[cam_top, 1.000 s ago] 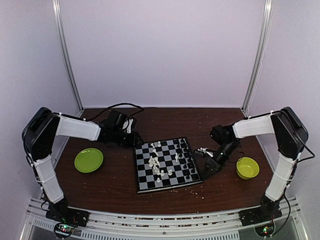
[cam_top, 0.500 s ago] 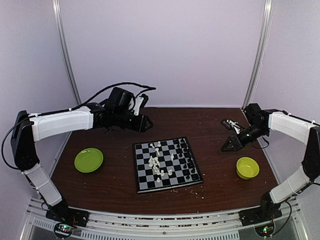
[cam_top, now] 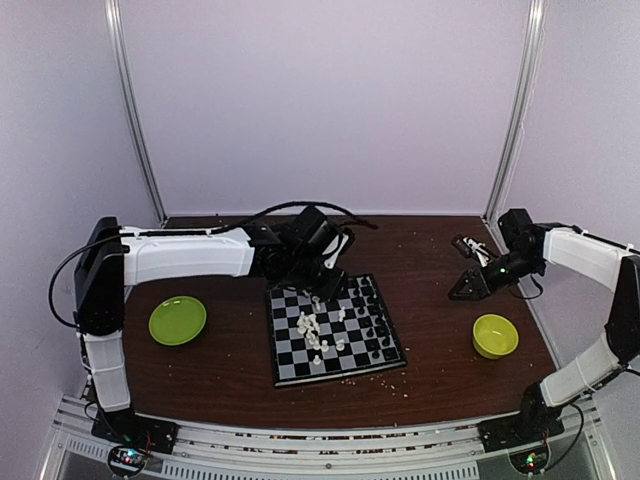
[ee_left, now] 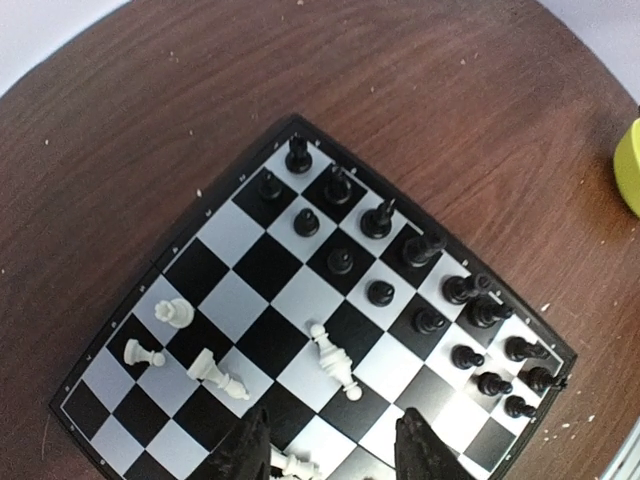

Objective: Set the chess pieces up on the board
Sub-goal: Pick up the chess pile from the chessboard.

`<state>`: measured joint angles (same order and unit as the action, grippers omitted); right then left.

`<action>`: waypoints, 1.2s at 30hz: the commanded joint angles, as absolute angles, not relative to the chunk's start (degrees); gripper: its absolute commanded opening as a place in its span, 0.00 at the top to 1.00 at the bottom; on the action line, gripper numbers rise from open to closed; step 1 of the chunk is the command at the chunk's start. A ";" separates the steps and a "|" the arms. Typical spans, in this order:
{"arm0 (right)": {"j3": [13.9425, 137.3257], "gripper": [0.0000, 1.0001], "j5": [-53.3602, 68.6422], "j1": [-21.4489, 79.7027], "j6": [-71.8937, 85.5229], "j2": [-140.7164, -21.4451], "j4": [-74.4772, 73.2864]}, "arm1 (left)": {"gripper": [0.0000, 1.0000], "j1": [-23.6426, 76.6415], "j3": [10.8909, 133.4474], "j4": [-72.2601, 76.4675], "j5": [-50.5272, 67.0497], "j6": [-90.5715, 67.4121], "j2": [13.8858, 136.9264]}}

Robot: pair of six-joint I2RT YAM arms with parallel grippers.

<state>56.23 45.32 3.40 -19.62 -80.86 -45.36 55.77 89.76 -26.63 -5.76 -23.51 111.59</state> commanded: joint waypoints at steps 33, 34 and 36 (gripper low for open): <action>56.31 0.65 47.43 0.88 -21.71 -81.87 -46.64 | 0.46 56.03 109.40 -40.90 -3.88 -23.53 131.60; 56.30 0.65 47.50 0.80 -21.71 -81.91 -46.61 | 0.46 56.05 109.38 -41.18 -3.76 -23.48 131.69; 56.40 0.65 47.62 0.79 -21.82 -82.07 -46.69 | 0.46 56.05 108.98 -41.26 -3.19 -23.55 131.75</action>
